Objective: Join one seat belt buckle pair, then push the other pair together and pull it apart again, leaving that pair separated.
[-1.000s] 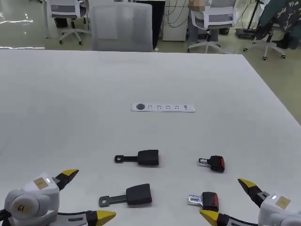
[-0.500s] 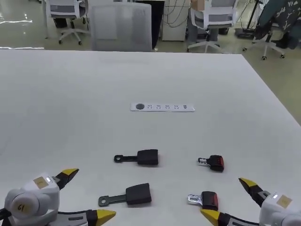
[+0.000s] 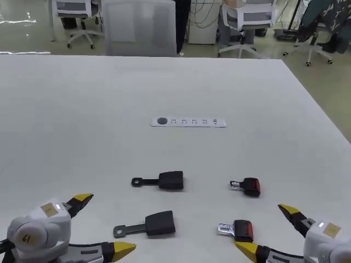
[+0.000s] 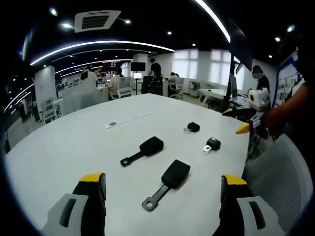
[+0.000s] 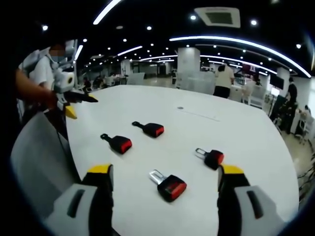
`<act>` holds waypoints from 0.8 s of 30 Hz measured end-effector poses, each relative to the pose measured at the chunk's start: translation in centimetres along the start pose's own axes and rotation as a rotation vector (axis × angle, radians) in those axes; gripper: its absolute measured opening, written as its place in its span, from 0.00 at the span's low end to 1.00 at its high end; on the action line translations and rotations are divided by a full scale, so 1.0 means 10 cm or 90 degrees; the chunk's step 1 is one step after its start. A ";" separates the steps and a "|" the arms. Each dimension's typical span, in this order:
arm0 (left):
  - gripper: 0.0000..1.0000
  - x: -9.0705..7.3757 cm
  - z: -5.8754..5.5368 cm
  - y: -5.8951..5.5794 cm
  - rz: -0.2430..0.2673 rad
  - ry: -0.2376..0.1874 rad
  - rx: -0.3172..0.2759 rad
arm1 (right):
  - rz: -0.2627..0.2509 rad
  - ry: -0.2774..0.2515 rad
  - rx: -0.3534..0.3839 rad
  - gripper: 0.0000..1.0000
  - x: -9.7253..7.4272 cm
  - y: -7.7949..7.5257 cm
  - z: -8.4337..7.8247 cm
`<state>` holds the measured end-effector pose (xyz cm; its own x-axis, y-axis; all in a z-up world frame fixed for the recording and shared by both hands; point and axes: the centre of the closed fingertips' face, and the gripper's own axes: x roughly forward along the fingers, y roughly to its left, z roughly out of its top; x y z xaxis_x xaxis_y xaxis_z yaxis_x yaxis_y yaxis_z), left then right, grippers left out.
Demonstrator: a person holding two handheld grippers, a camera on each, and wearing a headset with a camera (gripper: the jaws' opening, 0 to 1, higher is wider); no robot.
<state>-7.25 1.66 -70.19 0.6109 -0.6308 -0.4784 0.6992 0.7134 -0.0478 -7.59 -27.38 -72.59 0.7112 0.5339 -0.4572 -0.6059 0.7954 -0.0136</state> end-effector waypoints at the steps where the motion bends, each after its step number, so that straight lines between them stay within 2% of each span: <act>1: 0.99 0.02 0.01 0.00 -0.001 0.000 0.001 | 0.001 0.003 -0.001 0.88 0.00 0.00 -0.01; 13: 0.99 0.19 0.05 0.00 -0.015 0.007 0.011 | 0.022 0.021 -0.006 0.88 0.09 0.00 -0.09; 24: 0.98 0.37 0.05 -0.05 -0.036 0.018 0.023 | 0.040 0.033 -0.009 0.88 0.20 -0.02 -0.15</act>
<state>-5.11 -1.20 -71.51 0.5590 -0.6609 -0.5006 0.7457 0.6648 -0.0450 -6.58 -26.91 -74.81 0.6524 0.5671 -0.5027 -0.6542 0.7563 0.0043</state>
